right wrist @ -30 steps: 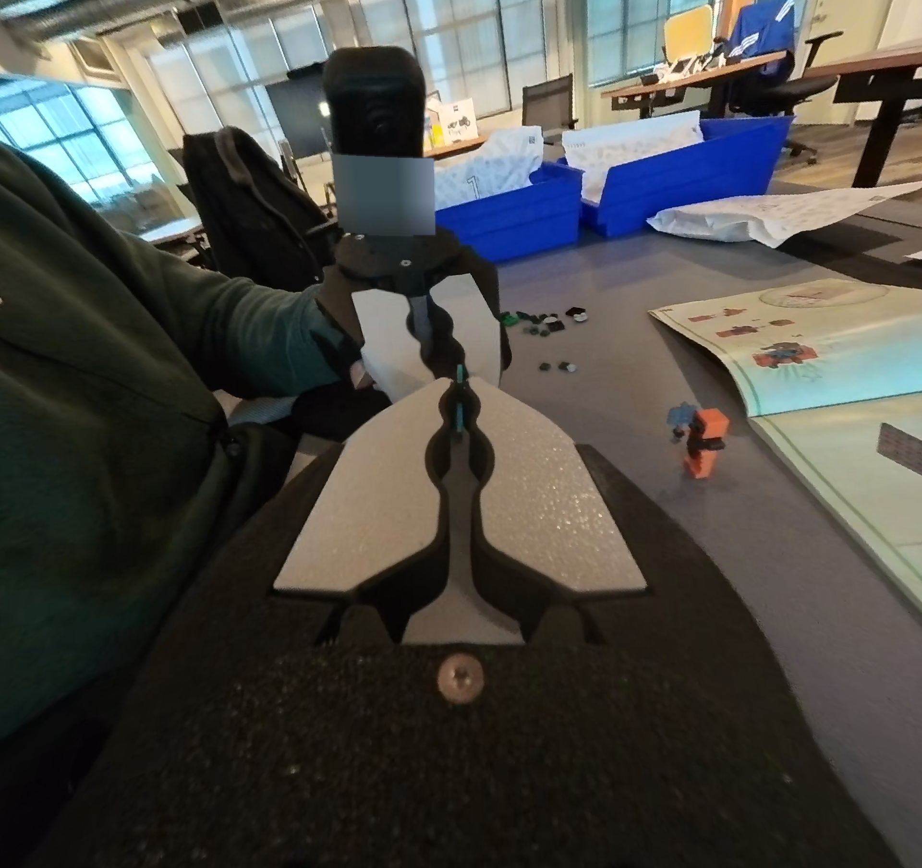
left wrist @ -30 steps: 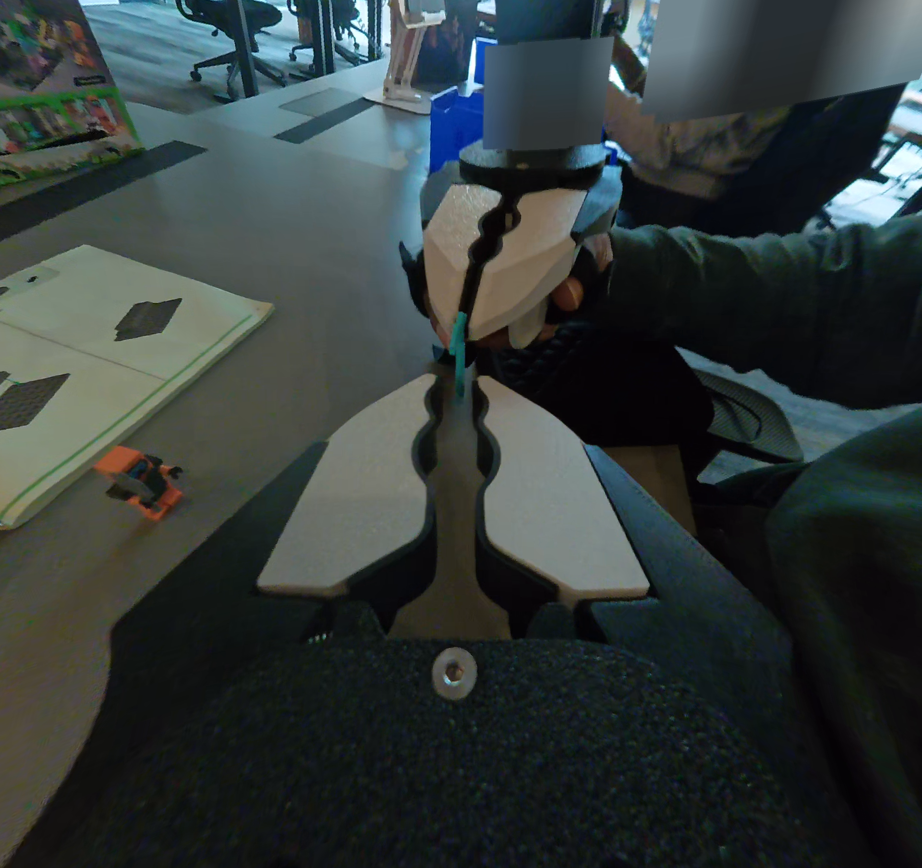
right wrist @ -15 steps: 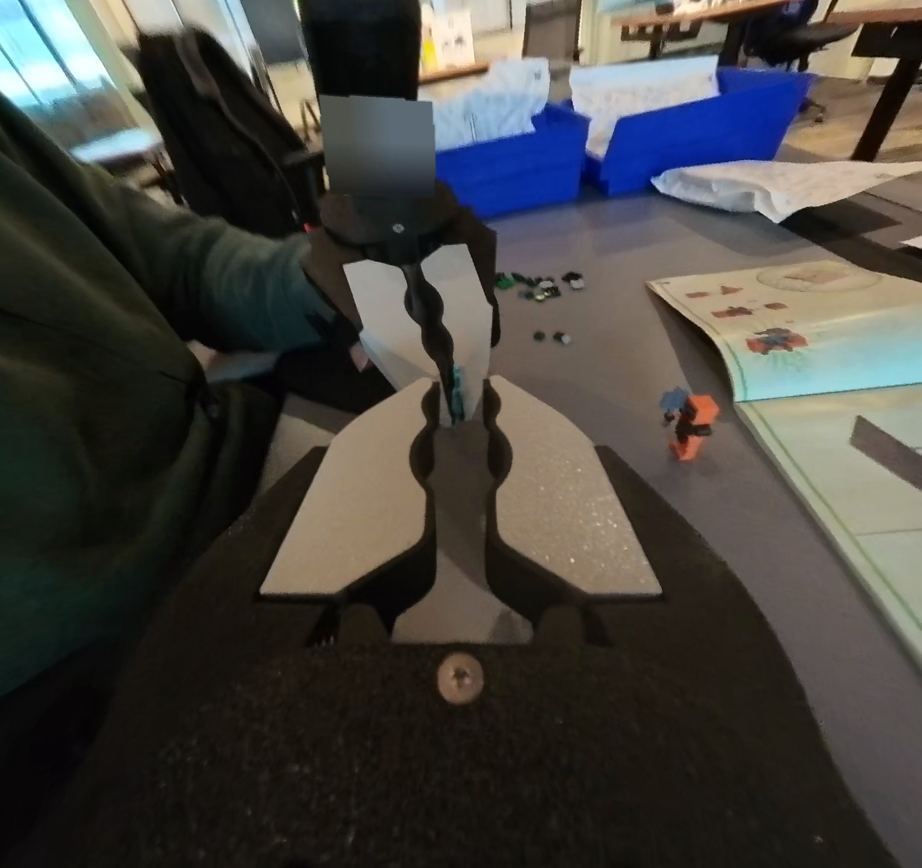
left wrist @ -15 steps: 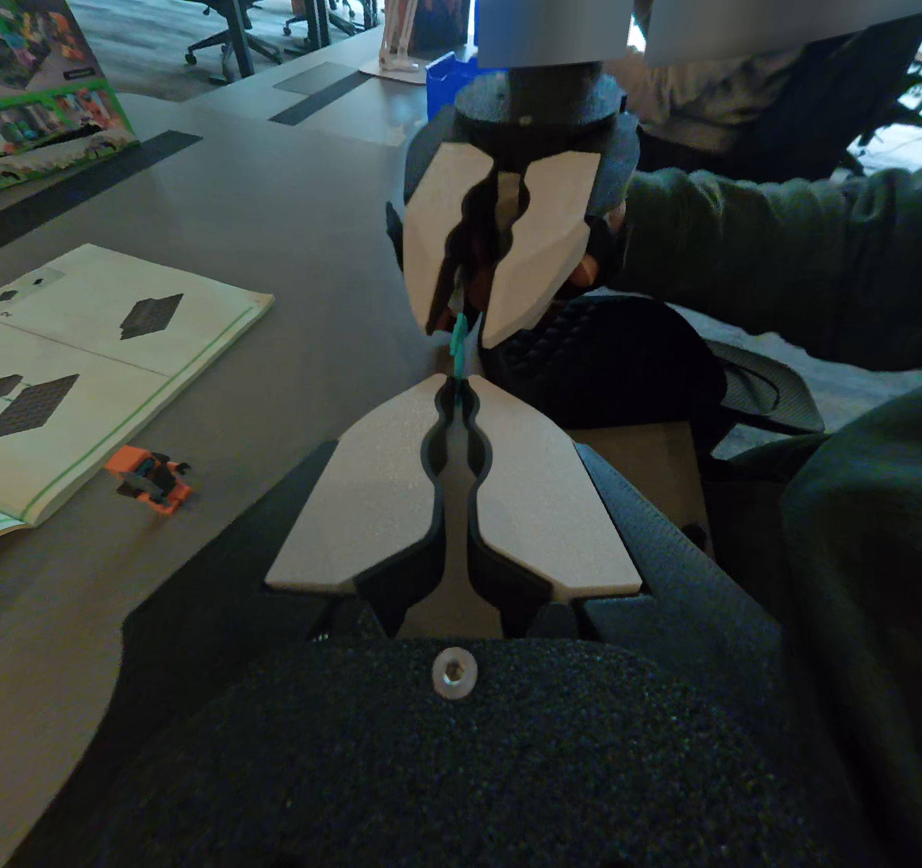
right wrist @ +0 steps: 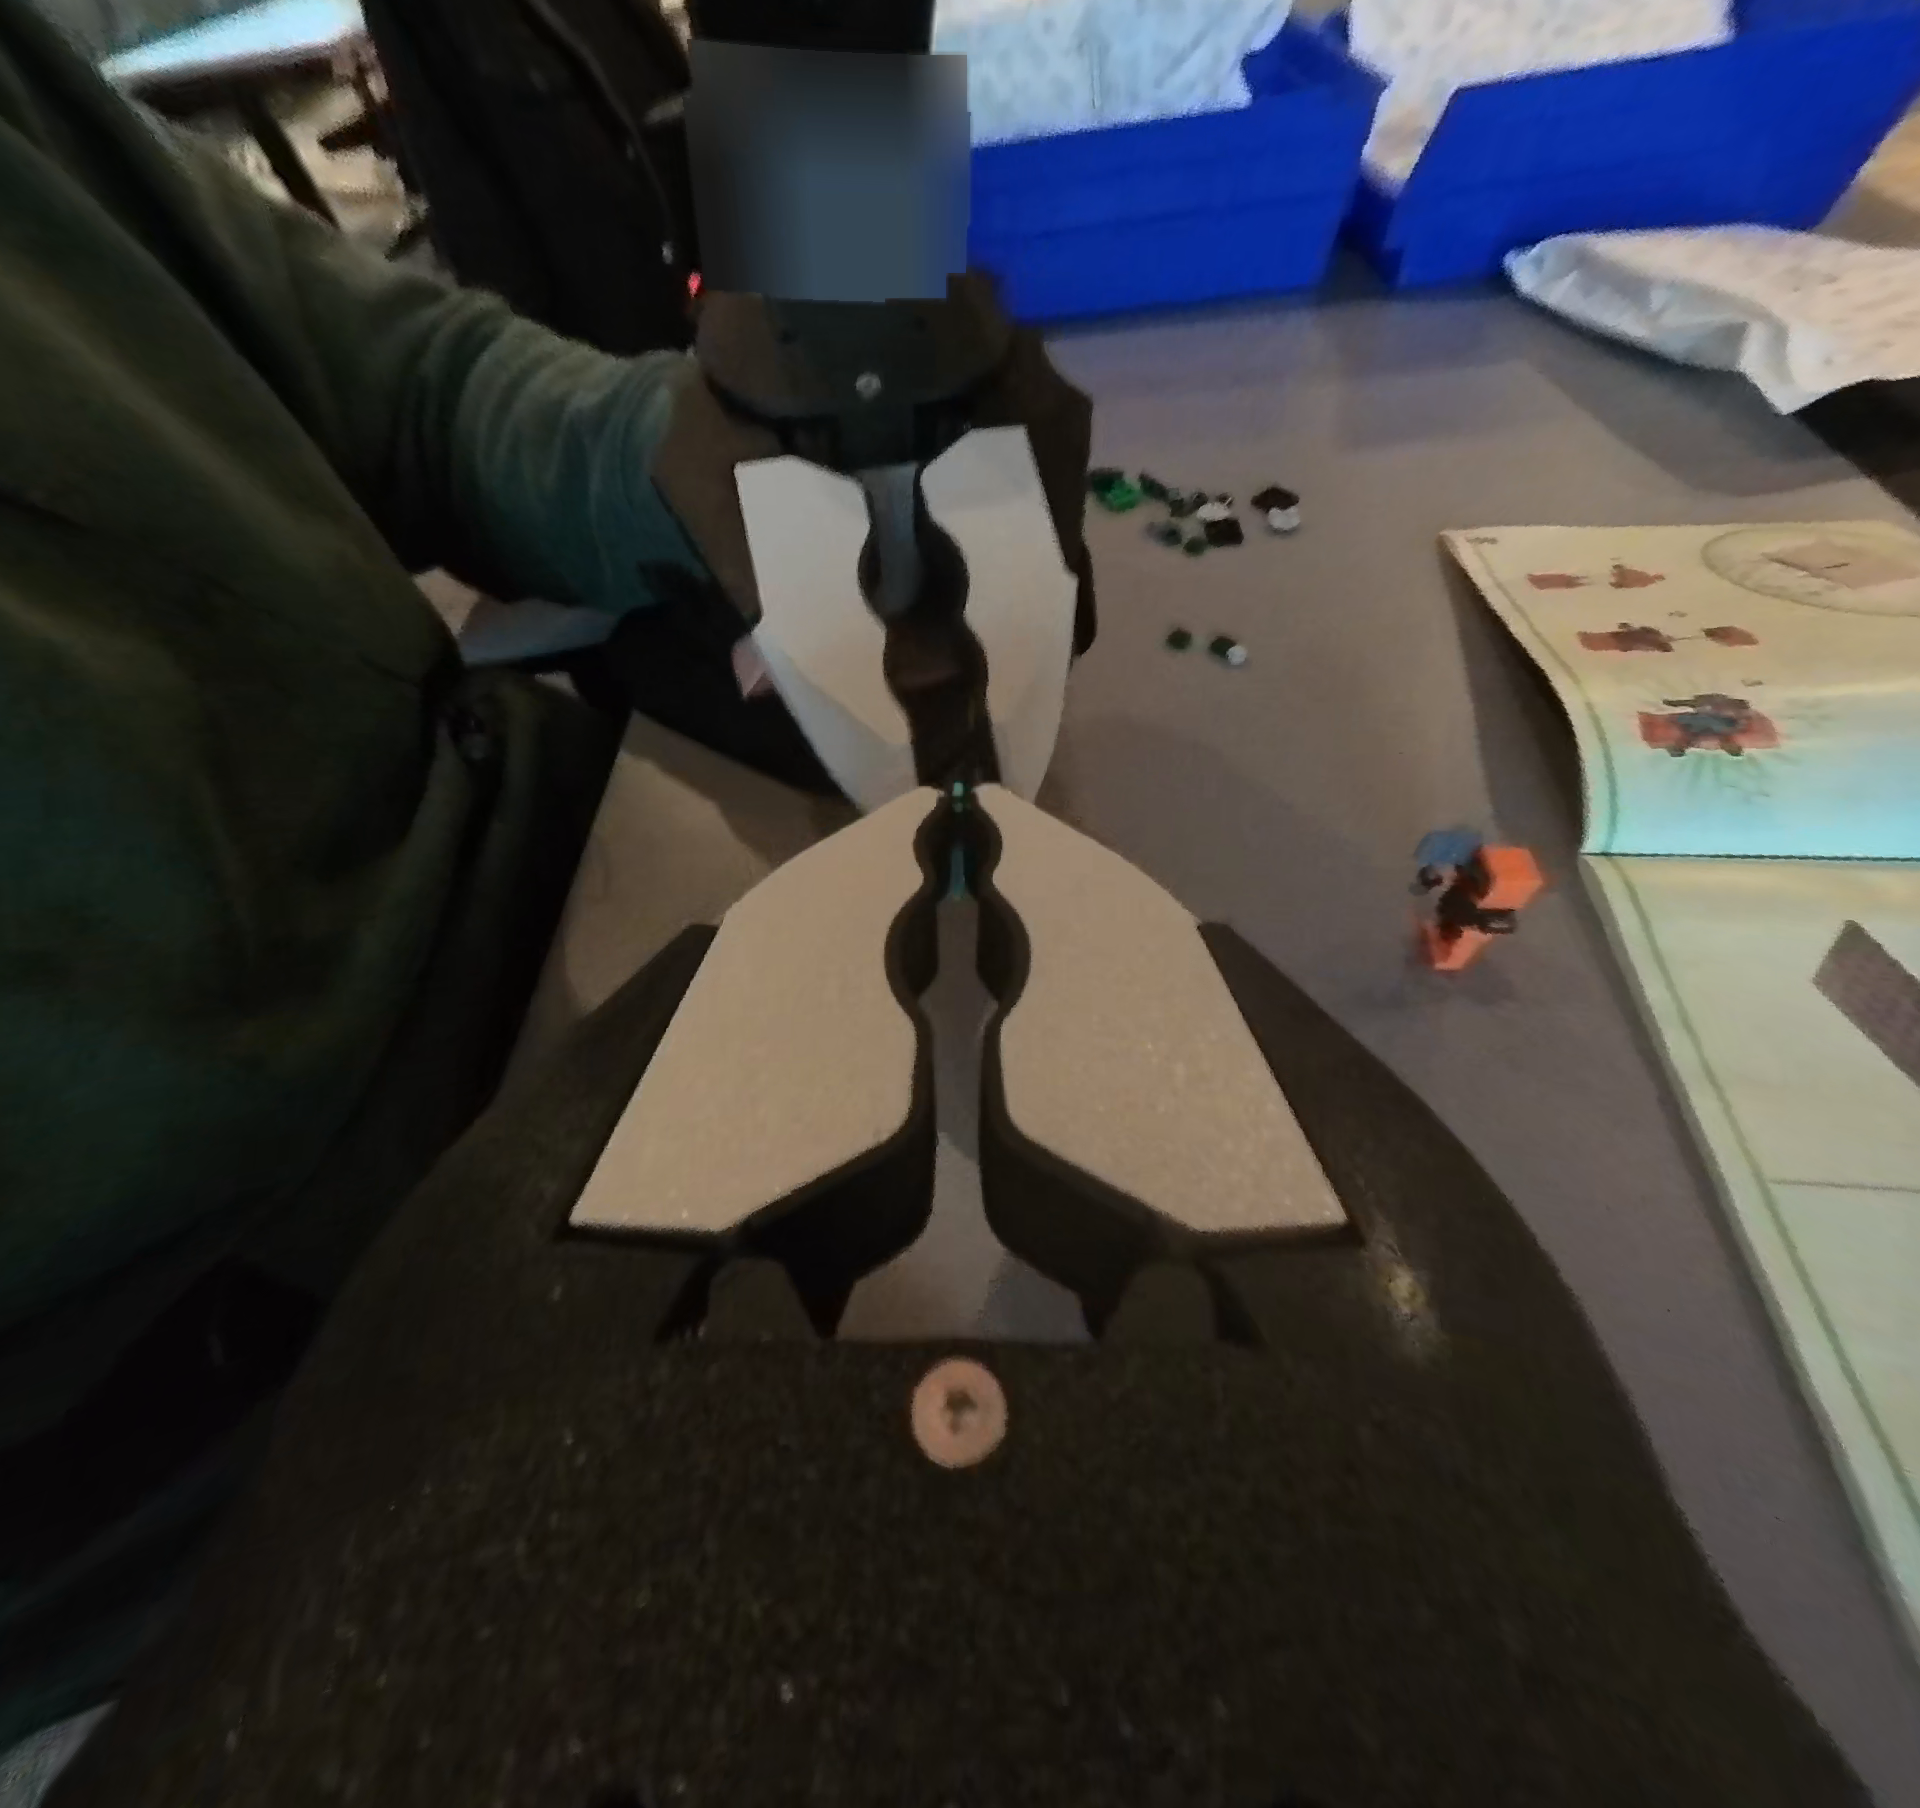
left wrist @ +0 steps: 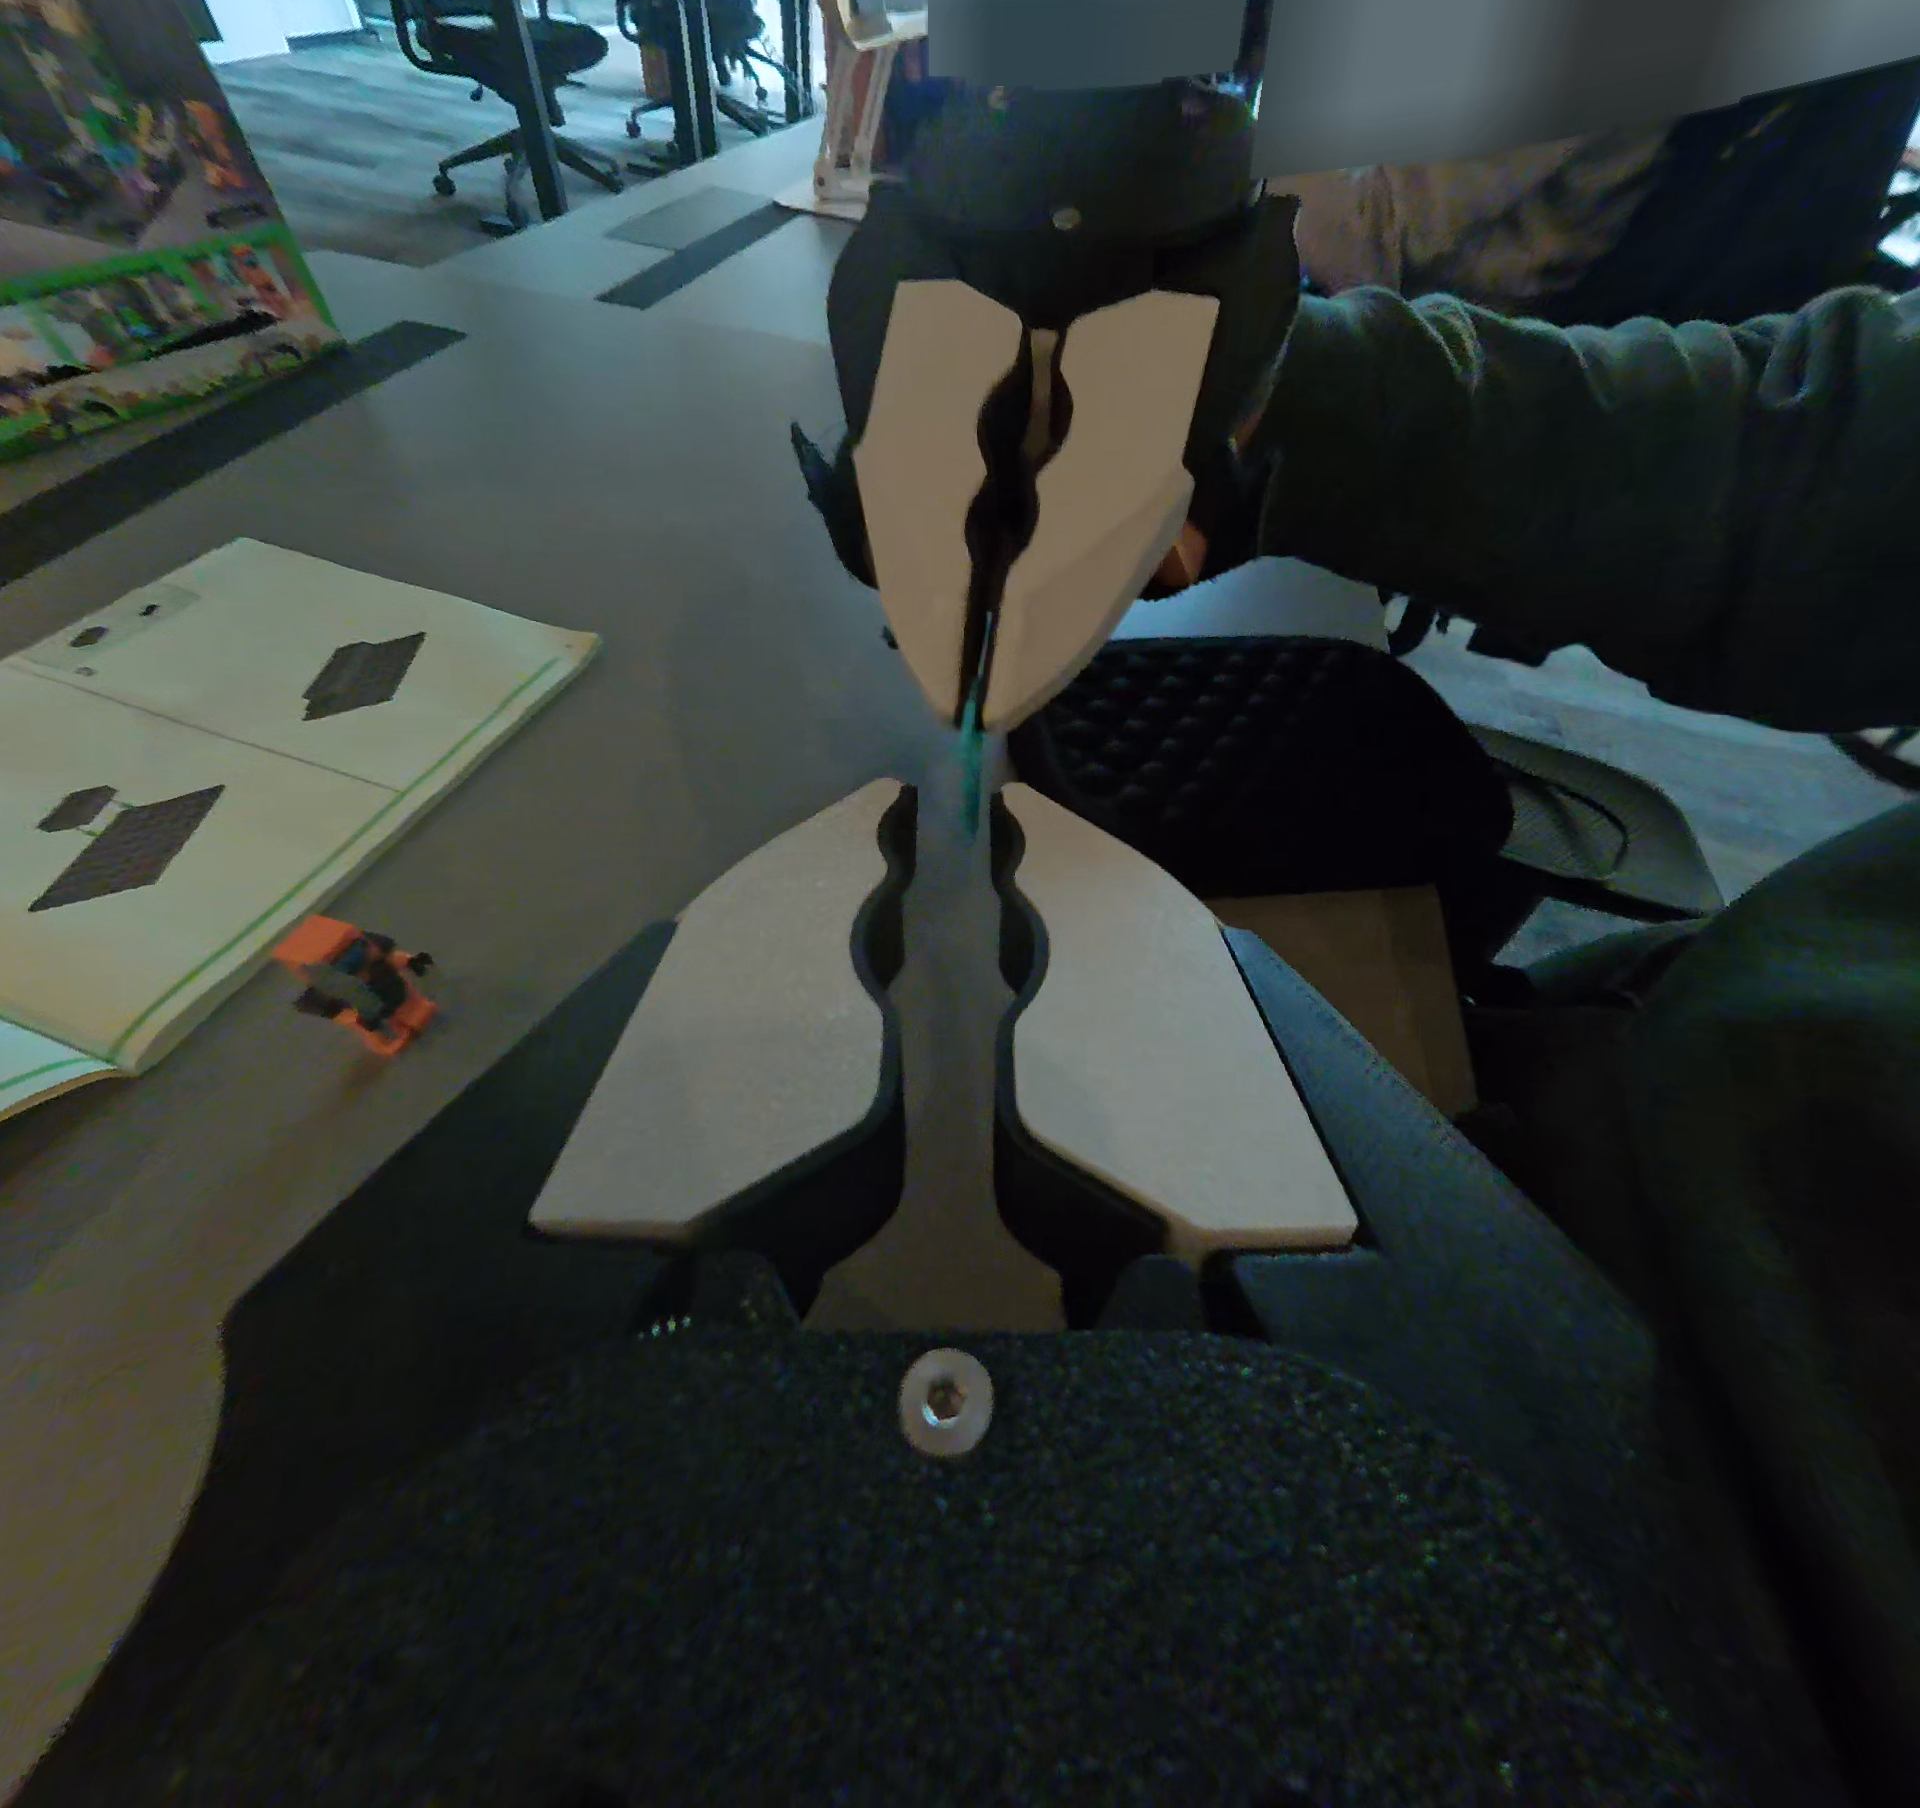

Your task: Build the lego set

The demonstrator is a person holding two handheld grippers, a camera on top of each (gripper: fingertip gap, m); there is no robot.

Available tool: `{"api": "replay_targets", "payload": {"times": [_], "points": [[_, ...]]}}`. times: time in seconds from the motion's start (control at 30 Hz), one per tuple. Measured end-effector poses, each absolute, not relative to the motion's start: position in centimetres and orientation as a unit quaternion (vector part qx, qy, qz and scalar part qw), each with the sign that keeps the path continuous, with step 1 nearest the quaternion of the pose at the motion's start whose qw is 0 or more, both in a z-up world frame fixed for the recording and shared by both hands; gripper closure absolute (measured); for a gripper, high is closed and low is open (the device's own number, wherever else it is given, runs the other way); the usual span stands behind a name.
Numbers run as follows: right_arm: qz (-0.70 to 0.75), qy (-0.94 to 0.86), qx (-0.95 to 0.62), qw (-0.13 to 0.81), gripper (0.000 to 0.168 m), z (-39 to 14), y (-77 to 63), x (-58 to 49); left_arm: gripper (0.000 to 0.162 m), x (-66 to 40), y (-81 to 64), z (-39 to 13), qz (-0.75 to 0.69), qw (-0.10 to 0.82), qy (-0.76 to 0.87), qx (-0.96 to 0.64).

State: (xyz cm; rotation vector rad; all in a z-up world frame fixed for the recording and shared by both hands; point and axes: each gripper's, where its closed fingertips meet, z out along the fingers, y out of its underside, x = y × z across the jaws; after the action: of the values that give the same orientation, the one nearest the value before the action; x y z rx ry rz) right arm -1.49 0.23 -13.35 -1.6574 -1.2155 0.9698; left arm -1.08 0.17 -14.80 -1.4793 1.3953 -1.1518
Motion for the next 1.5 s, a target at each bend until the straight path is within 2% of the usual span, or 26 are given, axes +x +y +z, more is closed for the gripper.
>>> {"api": "replay_targets", "payload": {"times": [0.27,0.47,0.63,0.93,1.17,1.3,1.5], "points": [[0.377,-0.5,-0.661,0.413,0.167,-13.6,0.3,-2.2,0.16,-1.3,0.1,-14.4,-0.457,0.393,0.553,-0.575],[0.391,-0.495,-0.657,0.413,0.167,-13.6,0.0,-2.2,0.161,-1.3,-0.3,-14.4,-0.459,0.401,0.553,-0.568],[0.393,-0.48,-0.66,0.424,0.157,-13.6,0.1,-1.5,0.161,-1.6,0.3,-13.8,-0.48,0.406,0.528,-0.57],[0.402,-0.471,-0.653,0.435,0.166,-13.3,0.2,-1.7,0.161,-1.4,-0.1,-13.6,-0.485,0.406,0.529,-0.566],[0.393,-0.49,-0.657,0.416,0.167,-13.5,-0.2,-1.8,0.161,-1.5,-0.4,-13.8,-0.486,0.394,0.538,-0.565],[0.377,-0.501,-0.663,0.408,0.167,-13.7,-0.1,-1.6,0.152,-1.4,-0.6,-13.7,-0.485,0.394,0.54,-0.564],[0.37,-0.508,-0.664,0.405,0.167,-13.9,-0.1,-1.8,0.159,-1.1,-0.4,-13.8,-0.473,0.397,0.543,-0.569]]}}
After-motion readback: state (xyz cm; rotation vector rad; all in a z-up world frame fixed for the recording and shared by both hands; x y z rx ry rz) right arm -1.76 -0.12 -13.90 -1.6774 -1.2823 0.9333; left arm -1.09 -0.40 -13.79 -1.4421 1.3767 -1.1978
